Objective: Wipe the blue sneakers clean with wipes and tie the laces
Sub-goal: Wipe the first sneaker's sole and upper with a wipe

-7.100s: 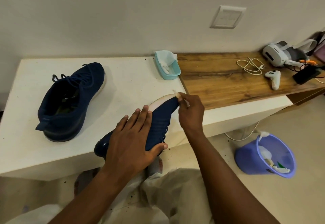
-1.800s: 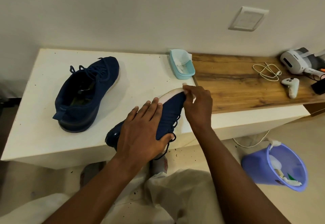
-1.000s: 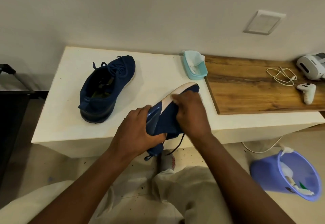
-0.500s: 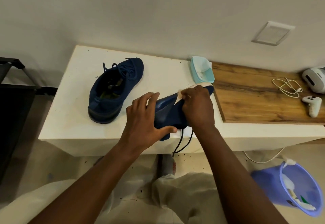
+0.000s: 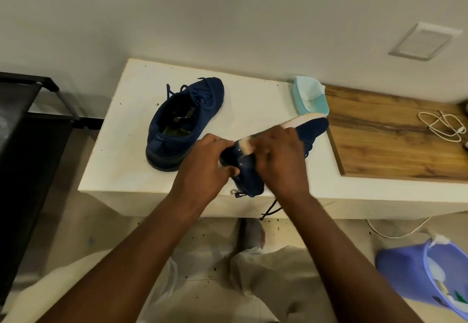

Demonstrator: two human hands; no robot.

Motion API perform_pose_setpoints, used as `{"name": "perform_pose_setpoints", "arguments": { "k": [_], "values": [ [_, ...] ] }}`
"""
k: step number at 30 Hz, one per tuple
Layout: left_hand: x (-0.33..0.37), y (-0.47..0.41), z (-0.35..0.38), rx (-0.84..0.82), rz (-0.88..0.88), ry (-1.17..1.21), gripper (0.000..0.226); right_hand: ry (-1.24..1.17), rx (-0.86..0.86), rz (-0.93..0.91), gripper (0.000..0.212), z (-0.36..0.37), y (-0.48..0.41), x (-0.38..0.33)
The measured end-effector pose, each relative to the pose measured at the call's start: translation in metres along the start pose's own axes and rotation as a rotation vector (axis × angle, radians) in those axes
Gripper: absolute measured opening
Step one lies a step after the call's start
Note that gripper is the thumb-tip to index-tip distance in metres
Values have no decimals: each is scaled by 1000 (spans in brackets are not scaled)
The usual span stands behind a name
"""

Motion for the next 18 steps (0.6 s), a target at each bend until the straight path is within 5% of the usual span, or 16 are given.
{"name": "perform_pose_setpoints", "arguments": {
  "k": [4, 11, 16, 18],
  "values": [
    [-1, -4, 3, -19, -14, -11, 57, -65, 28, 190, 25, -4, -9, 32],
    [-3, -1, 5, -5, -31, 32, 48, -22, -201, -277, 18, 25, 24, -34],
    [-1, -6, 4, -17, -39, 40, 57, 25, 39, 125, 30, 6, -14, 40],
    [-1, -6, 5, -27, -38, 29, 55, 33, 9, 101, 29, 12, -6, 22]
  ]
}}
Point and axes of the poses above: each hand's wrist, its own y-axis away from the middle knuckle, its own z-axis out of the palm, x = y × z, the point moved 10 cm from there along -y, towards the middle knuckle, and after that the axes turned 7 degrees about x, right-handed, at the moved point
